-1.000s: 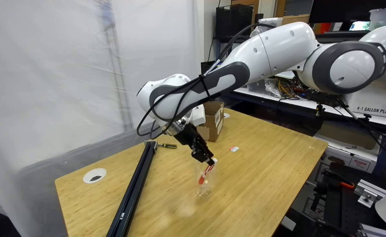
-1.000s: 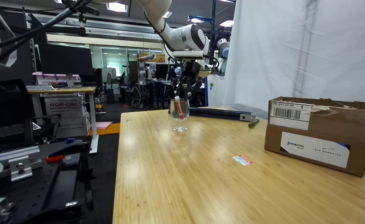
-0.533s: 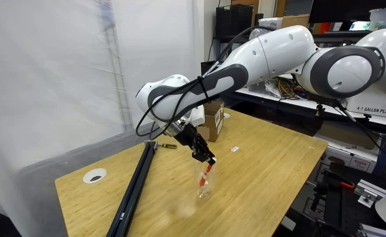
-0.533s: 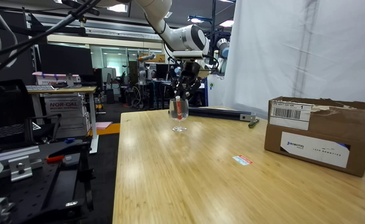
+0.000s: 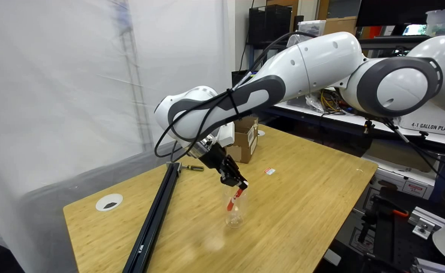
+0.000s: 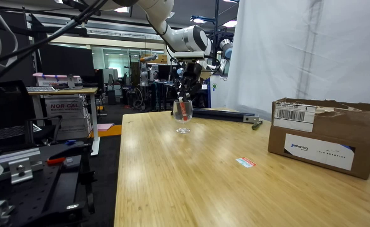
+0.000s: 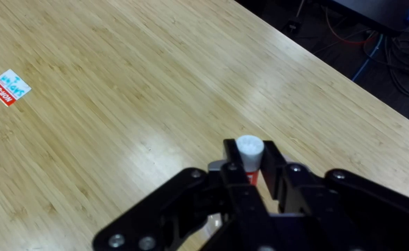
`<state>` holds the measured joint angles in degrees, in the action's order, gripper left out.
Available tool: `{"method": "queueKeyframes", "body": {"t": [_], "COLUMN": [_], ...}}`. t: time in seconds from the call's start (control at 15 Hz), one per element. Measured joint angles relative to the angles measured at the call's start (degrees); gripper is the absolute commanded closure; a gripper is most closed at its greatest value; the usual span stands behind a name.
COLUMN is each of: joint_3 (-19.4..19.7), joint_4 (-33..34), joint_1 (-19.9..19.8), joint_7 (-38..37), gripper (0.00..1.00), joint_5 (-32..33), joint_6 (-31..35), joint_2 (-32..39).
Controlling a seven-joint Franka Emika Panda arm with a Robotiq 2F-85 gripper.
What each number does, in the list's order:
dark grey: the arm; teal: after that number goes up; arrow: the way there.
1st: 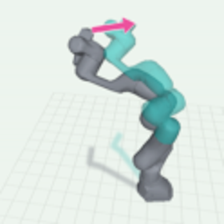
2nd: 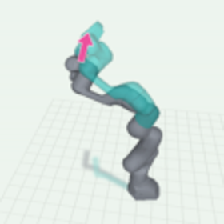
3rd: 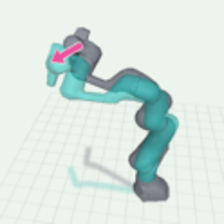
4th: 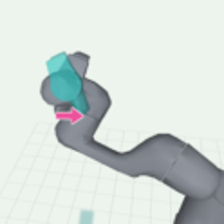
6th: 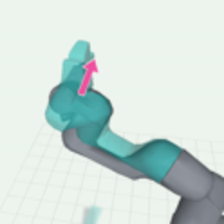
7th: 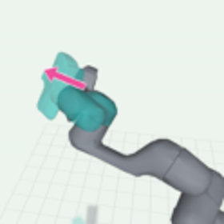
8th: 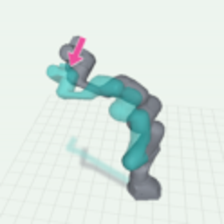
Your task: Remove the marker from the glass and put it on the table.
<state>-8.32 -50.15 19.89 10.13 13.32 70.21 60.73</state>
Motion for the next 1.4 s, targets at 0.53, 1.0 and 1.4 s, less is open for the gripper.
{"method": "queueKeyframes", "body": {"t": [0.53,1.0,1.4], "joint_3": [0.0,0.0,0.0], "joint_4": [3.9,6.7,8.0], "joint_1": [1.8,2.8,2.9], "joint_7": [-1.7,-2.0,-2.0], "gripper": [0.95,0.95,0.95], "joint_5": [0.1,0.5,0.7], "joint_6": [-3.5,-7.2,-9.0], "joint_2": [-0.3,-0.4,-2.3]}}
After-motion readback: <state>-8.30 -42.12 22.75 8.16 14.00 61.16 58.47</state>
